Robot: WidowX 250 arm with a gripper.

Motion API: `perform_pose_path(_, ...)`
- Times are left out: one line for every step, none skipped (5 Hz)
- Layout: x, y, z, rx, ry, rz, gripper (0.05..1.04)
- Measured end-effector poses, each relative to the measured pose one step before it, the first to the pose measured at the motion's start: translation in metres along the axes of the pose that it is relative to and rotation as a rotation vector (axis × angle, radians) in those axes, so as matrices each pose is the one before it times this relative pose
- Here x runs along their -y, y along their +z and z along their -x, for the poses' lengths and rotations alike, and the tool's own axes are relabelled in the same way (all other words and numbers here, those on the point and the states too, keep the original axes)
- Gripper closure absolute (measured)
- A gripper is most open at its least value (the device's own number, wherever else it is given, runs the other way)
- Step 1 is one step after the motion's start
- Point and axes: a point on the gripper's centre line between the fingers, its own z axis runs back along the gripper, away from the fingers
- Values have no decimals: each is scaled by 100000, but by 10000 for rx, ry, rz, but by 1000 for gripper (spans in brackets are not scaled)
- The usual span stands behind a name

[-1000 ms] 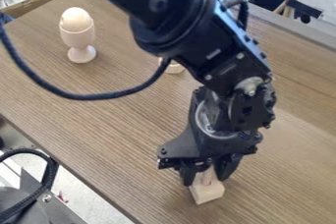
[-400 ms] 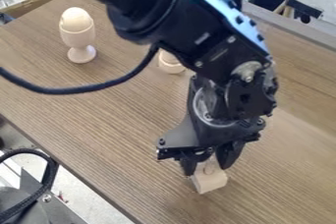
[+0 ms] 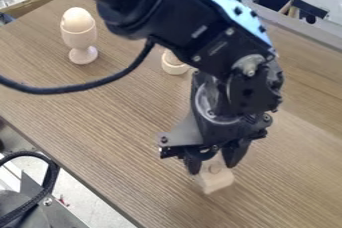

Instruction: Removed the cube with a hole

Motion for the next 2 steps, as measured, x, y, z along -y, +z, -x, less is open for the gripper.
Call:
perform_pose_path(78, 303, -99, 21, -41, 99, 523)
perform_pose_path(1, 125, -13, 1, -9, 29, 523)
